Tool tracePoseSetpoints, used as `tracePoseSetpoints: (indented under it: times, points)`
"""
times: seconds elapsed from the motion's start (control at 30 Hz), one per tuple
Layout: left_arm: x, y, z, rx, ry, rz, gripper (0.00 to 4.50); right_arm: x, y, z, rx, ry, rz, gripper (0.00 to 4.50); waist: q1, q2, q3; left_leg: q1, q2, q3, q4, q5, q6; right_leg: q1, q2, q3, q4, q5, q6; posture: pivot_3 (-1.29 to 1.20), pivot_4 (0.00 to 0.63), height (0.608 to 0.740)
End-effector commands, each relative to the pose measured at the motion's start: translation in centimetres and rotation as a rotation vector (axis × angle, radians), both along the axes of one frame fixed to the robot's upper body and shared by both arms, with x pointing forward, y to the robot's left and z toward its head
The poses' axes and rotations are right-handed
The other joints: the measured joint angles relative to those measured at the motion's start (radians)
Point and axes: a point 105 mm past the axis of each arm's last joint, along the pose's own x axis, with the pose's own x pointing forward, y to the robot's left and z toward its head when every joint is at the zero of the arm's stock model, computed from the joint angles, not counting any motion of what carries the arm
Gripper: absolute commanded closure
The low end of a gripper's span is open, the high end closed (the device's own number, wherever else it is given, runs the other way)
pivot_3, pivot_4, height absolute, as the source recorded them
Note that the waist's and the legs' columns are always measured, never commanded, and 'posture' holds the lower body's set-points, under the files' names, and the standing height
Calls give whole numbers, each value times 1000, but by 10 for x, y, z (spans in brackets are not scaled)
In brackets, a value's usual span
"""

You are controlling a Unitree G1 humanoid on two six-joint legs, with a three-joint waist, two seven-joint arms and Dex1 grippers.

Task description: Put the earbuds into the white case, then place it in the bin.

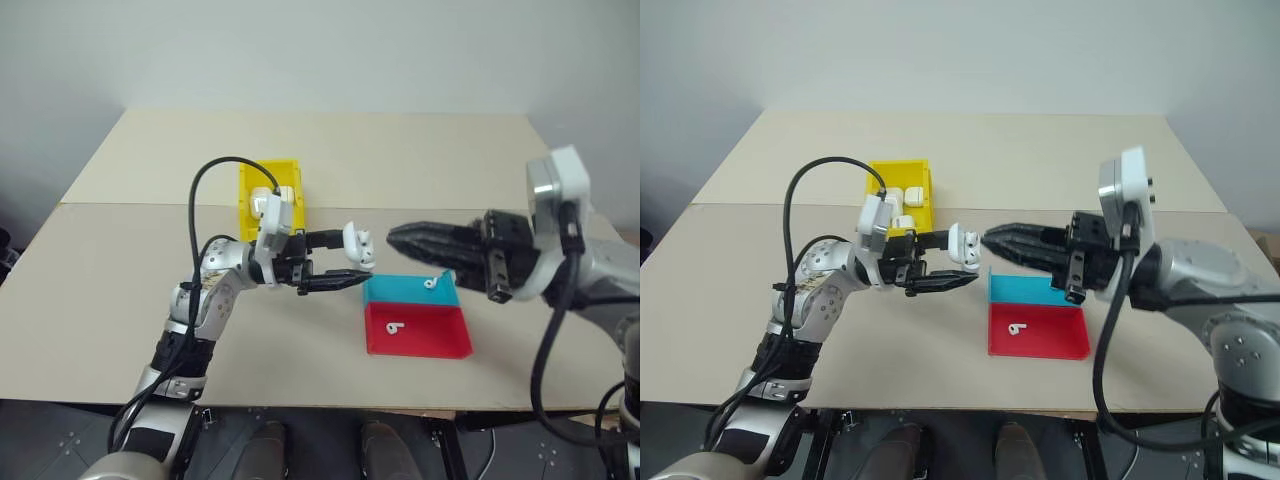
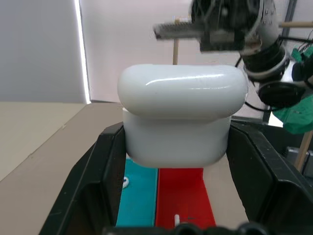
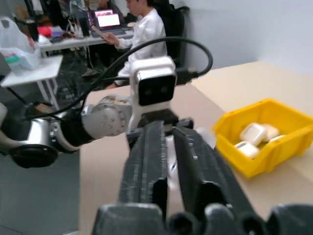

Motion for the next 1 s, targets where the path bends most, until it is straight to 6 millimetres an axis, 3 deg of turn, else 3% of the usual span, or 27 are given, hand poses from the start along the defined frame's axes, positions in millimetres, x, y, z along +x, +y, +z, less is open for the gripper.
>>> tracePoseSetpoints:
  times: [0.03,0.23,0.47,0.57,0.73,0.83,1.0]
  points:
    - [-3,-10,-1,53,-68,13,1732,8,17,-5,-185,-25,2,4475,1,0,0,0,0,0,0,0,0,-1,0,0,0,0,0,0,150,740]
    - [4,-14,4,18,-79,72,1732,26,31,-24,-432,-58,-26,4475,8,0,0,-6,1,0,2,0,0,-4,-2,-1,0,0,0,0,150,740]
    - [7,2,17,-69,-113,179,1732,30,5,-37,-493,-35,-87,4475,13,0,0,-16,1,-2,5,0,0,-14,-2,-2,2,1,0,0,150,740]
    - [10,15,26,-122,-130,279,1732,30,-5,-30,-419,-45,-129,4475,11,0,0,-16,1,-1,5,0,0,-16,-2,-1,4,1,0,0,150,740]
    - [31,36,44,-195,-113,575,1732,28,-12,-2,-128,-127,-174,4475,8,0,0,-15,2,-1,6,0,0,-14,-1,0,5,1,0,0,150,740]
    - [57,57,54,-268,-57,851,1732,26,-12,-13,-90,-160,-220,4475,15,-1,-1,-15,2,-1,7,0,0,-13,-1,0,5,2,1,0,150,740]
    - [94,82,46,-308,-11,1164,1732,30,7,-24,-34,-179,-271,4475,17,-1,-1,-16,-1,-1,8,0,0,-15,-2,0,6,2,1,0,150,740]
